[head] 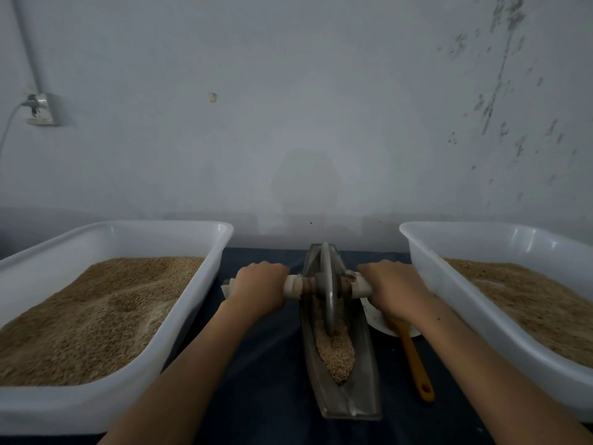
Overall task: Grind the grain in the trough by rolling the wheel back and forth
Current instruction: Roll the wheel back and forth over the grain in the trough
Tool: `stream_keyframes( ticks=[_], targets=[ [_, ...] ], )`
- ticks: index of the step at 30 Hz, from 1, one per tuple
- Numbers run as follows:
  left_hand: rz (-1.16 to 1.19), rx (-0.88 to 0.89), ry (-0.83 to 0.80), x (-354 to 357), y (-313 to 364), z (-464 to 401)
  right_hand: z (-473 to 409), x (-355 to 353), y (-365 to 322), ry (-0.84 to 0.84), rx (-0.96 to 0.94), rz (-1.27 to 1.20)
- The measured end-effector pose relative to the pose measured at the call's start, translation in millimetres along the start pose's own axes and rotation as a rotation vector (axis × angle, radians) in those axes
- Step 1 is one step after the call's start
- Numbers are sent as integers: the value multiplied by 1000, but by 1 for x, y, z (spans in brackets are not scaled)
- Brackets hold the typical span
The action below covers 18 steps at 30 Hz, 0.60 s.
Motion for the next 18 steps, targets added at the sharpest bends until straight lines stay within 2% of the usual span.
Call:
stream_keyframes(
  ticks=[2,4,8,10,13,18],
  targets=[
    [12,-10,-11,2,-2,0,0,-2,-2,4,-2,10],
    [14,-21,-95,9,-4,2,0,0,-3,-47,-6,23],
    [55,-23,-346,25,-2,10,7,9,-2,-271,-15,12],
    [65,-11,-407,28,-1,12,13,14,1,-372,-2,-25],
    [53,8,-405,27,1,11,16,17,2,-411,7,-48],
    [50,0,-265,20,-1,4,9,15,2,-313,25,-40]
  ],
)
Point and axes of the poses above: each hand's wrist, its own z-axis away from the middle knuckle, its own x-axis out of the palm, y = z × x, the point moved 10 cm from there along -z, towards the middle knuckle, and after that the axes turned 12 degrees about y, right-handed, at the moved point
